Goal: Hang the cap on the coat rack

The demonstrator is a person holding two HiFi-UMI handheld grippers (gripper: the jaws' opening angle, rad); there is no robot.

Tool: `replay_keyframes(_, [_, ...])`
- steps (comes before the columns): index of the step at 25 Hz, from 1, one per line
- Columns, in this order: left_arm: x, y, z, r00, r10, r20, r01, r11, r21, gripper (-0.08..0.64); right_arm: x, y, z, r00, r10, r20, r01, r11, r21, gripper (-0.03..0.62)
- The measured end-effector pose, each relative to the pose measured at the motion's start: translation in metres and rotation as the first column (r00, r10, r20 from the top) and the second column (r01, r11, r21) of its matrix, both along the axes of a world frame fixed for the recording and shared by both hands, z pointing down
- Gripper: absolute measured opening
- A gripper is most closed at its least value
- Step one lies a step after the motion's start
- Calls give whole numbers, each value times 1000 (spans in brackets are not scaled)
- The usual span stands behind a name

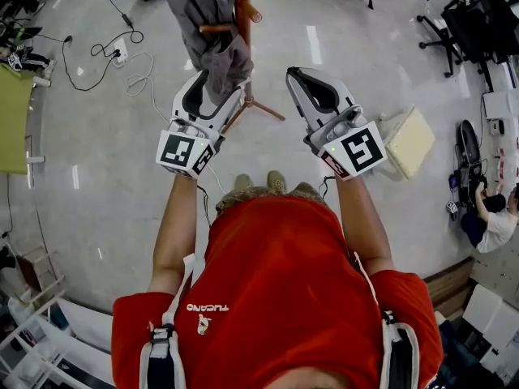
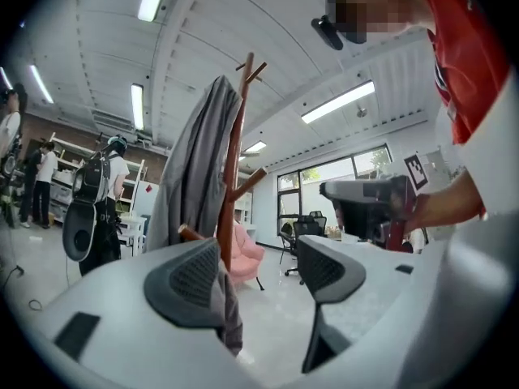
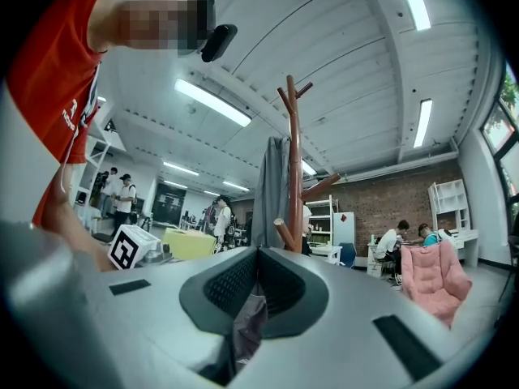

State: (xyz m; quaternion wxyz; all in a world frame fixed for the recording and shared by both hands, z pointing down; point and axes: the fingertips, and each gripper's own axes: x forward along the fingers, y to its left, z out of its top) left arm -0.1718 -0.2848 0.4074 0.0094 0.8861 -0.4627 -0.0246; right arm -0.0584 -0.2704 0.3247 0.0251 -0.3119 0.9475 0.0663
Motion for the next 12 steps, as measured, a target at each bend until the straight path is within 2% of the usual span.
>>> replay_keyframes(3, [11, 5, -36, 1000, 0, -10, 1, 999, 49, 293, 1, 3, -3, 1000, -17, 24, 17, 1000, 4, 25])
replay_keyframes(10, [24, 21, -106, 999, -40, -36, 45, 990, 135, 49, 2, 10, -24, 994, -73, 87, 70, 997, 34, 25])
replay_keyframes(12, [28, 26, -120, 998, -39, -49, 46, 988, 148, 18, 2, 11, -33, 990, -89, 110, 85, 995, 44, 25])
